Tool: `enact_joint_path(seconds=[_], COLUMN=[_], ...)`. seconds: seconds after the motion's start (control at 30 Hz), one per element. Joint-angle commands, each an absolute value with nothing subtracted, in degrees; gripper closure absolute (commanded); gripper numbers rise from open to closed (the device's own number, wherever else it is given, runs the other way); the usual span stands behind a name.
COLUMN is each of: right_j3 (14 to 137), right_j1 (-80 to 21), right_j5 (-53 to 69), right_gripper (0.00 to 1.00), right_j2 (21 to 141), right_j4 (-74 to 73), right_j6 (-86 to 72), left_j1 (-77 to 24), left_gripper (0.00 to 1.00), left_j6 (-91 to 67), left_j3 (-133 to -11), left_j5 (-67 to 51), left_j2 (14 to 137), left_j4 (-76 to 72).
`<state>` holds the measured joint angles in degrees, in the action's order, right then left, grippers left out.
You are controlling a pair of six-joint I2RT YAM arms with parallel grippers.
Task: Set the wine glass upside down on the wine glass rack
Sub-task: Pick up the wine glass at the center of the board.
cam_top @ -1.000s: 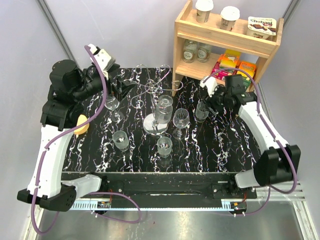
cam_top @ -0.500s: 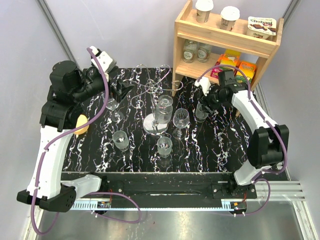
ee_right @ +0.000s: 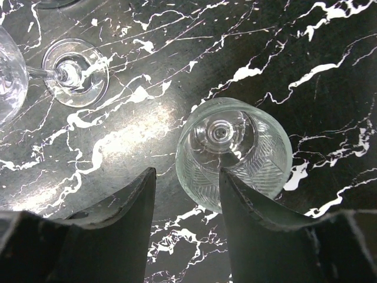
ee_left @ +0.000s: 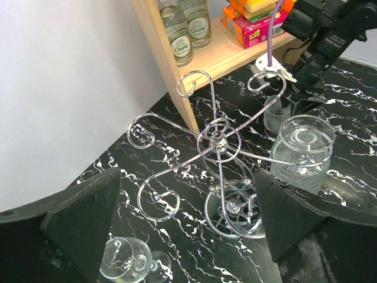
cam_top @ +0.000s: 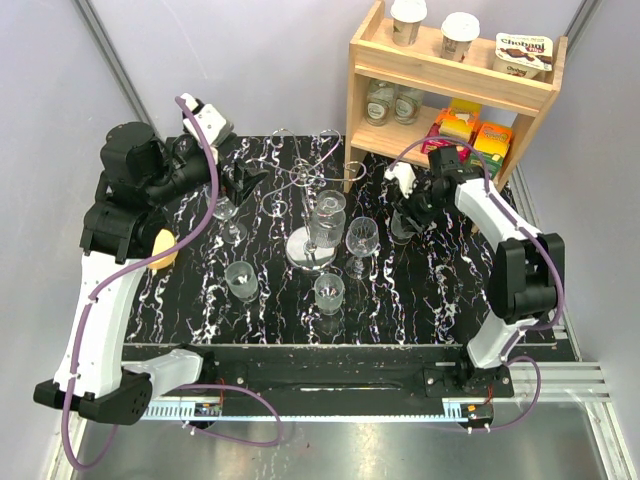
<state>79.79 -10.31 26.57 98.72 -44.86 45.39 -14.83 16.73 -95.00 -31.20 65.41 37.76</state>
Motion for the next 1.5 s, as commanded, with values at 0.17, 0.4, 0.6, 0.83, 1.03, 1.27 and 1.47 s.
enact_joint_path(seconds=[0.17,0.4,0.6,0.83,1.03,1.27,1.47], right_j3=[79.7,79.9,79.3,78.5,78.1,82.3,92.5], right_j1=[-13.4,-13.7,-13.7,-13.7,-13.6,-13.6,-13.7], right_j5=[23.0,20.4,18.5,19.2,21.2,23.3,25.6], right_gripper=[0.52,0.63,0.79,1.0,1.0,1.0,1.0], right_j2=[101.2,102.5,102.0,97.4,88.1,75.8,70.6], right_j4=[-42.2,-42.3,-42.0,-42.2,-44.4,-49.6,-54.7], right_j6=[46.1,46.7,47.5,45.4,40.9,36.5,33.7], left_j1=[-14.5,-14.4,-14.5,-14.4,-14.5,-14.9,-18.4], left_gripper=[0.01,0.01,0.01,0.01,0.01,0.01,0.01], left_j6=[17.4,17.5,17.5,16.8,14.1,7.4,4.0], left_j3=[-94.3,-94.1,-93.5,-92.7,-94.1,-100.2,-105.2], left_j5=[-31.0,-31.1,-31.4,-31.8,-33.0,-38.1,-39.8], left_j2=[64.8,64.4,64.1,63.9,64.3,68.5,73.5], left_j4=[36.3,36.3,36.3,36.0,34.3,33.0,33.0])
